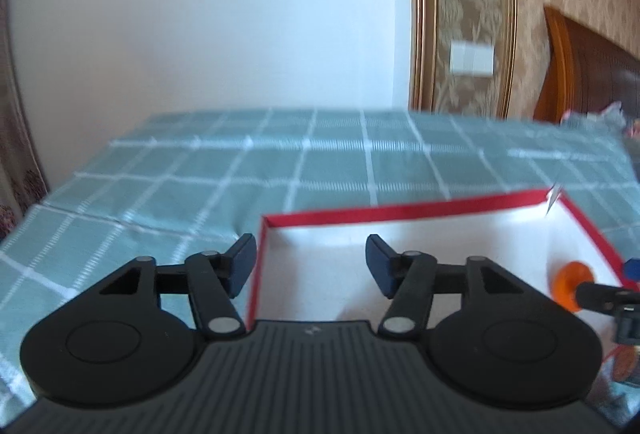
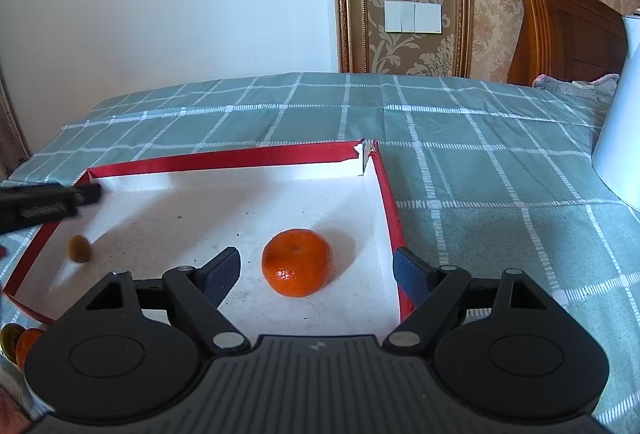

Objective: Organize fruits
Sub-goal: 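Open the right tool to release the mandarin while the left tool drops the kiwi into the box, then lower the right tool onto the dark sugarcane piece and close its fingers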

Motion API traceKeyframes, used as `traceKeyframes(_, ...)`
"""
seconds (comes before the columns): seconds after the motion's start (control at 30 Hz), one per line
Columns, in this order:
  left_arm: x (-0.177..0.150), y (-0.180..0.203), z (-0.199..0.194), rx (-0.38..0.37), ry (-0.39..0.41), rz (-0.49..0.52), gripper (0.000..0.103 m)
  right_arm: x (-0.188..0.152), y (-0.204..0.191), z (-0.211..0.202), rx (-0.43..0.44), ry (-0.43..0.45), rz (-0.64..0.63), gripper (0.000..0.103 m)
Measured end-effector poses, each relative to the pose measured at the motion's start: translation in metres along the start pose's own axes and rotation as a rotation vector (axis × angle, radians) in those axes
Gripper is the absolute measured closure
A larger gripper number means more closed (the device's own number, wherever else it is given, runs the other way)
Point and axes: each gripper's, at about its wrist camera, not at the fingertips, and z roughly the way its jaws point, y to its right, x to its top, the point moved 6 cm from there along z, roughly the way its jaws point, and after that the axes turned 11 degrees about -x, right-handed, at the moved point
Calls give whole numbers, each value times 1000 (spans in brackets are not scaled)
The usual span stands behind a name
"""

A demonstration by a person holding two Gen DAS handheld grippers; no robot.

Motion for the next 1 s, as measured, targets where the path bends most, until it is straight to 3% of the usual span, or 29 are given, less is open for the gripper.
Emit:
traceKeyframes(0.1,-3,0,-36,-7,58,15,31,0,-2,-3,15,10,-1,19)
traceKeyframes(0.4,-54,4,-115,-104,89,1,25,-24,-9,-47,75,77,-71,19)
traceKeyframes(0.53,-75,6,-125,-131,66,7,22,-47,1,-81,91,146,-110,19)
traceKeyframes(0.63,-89,8,-129,-109,61,48,20,-66,14,-97,81,172,-113,16)
traceKeyframes(1.0,-123,2,-117,-100,-10,41,12,-103,47,-102,36,137,-108,16)
